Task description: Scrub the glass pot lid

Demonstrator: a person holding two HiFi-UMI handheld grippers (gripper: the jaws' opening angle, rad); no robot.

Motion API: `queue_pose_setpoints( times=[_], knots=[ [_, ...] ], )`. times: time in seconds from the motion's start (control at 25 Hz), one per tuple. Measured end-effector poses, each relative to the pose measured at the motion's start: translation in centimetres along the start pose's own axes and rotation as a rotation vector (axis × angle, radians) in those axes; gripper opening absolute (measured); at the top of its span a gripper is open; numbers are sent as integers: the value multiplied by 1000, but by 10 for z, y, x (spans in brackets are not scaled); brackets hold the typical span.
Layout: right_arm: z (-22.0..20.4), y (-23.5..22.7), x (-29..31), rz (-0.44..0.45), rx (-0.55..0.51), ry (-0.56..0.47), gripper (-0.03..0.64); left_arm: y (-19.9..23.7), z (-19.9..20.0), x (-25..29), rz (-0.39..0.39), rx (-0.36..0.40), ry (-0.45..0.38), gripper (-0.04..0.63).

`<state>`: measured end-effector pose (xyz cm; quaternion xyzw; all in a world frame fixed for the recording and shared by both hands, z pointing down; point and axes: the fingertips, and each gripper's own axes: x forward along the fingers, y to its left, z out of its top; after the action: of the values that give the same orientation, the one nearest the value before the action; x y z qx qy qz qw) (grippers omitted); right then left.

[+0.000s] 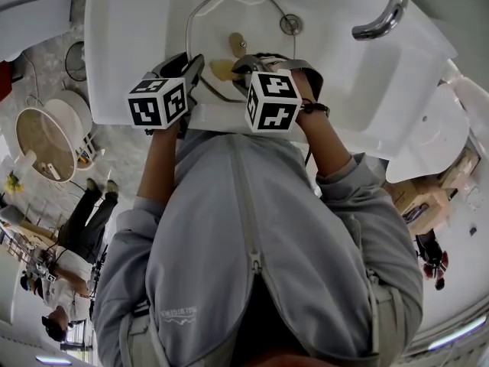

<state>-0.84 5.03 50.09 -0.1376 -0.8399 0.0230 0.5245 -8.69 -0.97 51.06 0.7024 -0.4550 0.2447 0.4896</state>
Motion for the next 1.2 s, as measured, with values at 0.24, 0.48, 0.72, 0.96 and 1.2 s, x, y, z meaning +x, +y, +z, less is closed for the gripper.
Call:
queue_pose_setpoints(
  times=[0.24,0.48,0.72,0.96,1.2],
  knots=[
    [-6,-50,-26,-170,82,-42,48,12,2,-14,42,15,-15,115],
    [-25,-116,-28,-354,108,2,48,21,-1,-16,61,0,-9,115],
    [-30,-168,-2,-461,56,84,48,22,-2,-16,68,-7,-4,115],
    [-38,-181,27,-444,11,160,48,23,-3,-16,71,-14,0,115],
    [-41,-176,51,-390,-40,188,48,26,-3,-15,76,-17,6,114]
  ],
)
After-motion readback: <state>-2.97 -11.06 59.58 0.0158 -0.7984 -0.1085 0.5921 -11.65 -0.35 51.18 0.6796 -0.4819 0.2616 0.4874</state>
